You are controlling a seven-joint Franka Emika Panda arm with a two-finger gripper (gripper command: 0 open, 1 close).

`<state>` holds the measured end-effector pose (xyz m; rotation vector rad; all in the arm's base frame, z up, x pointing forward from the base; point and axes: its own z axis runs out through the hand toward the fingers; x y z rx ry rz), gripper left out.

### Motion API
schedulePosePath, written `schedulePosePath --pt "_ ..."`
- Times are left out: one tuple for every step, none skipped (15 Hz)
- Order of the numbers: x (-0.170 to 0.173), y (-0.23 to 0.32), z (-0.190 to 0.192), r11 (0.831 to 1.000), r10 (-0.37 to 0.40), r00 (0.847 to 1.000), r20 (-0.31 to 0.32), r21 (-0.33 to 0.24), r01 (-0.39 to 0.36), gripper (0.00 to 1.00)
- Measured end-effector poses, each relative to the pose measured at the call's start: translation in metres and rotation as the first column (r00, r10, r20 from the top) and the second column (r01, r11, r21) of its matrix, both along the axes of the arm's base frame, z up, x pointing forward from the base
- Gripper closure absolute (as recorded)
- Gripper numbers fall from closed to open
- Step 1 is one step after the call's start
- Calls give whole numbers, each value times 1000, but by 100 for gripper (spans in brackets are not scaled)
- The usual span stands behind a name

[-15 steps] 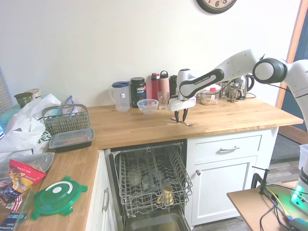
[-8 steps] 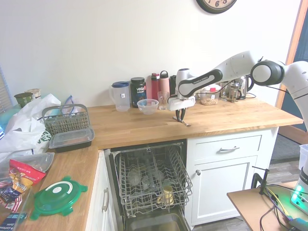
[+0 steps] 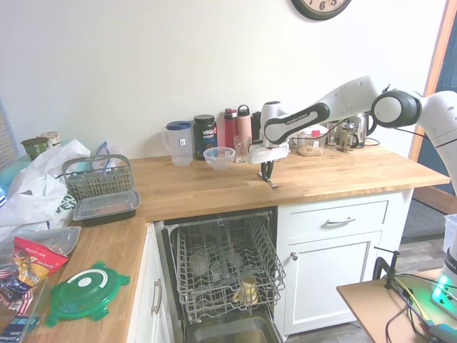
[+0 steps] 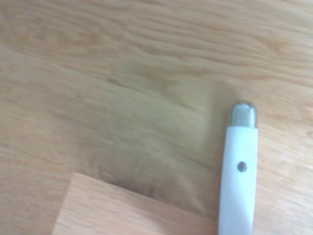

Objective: Put the fork in the dishwasher

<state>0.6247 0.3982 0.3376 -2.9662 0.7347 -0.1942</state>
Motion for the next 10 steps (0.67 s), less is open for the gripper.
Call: schedulePosePath --pt "-4 3 0 1000 7 1000 8 6 -7 100" --pt "-10 6 0 1000 15 1000 16 8 -15 100" --pt "-19 11 1 1000 23 999 25 5 -24 100" --pt "-30 16 4 1000 30 999 35 2 -30 100" --pt "-43 21 10 999 39 998 45 2 -39 100" --pt "-55 26 16 999 49 997 54 2 -49 100" --pt "-66 29 23 998 57 996 63 2 -57 100" --pt "-76 31 28 998 63 996 71 -2 -63 100" --pt "-87 32 31 998 69 995 77 -9 -69 100" --pt "-97 33 33 997 77 994 83 -13 -77 100"
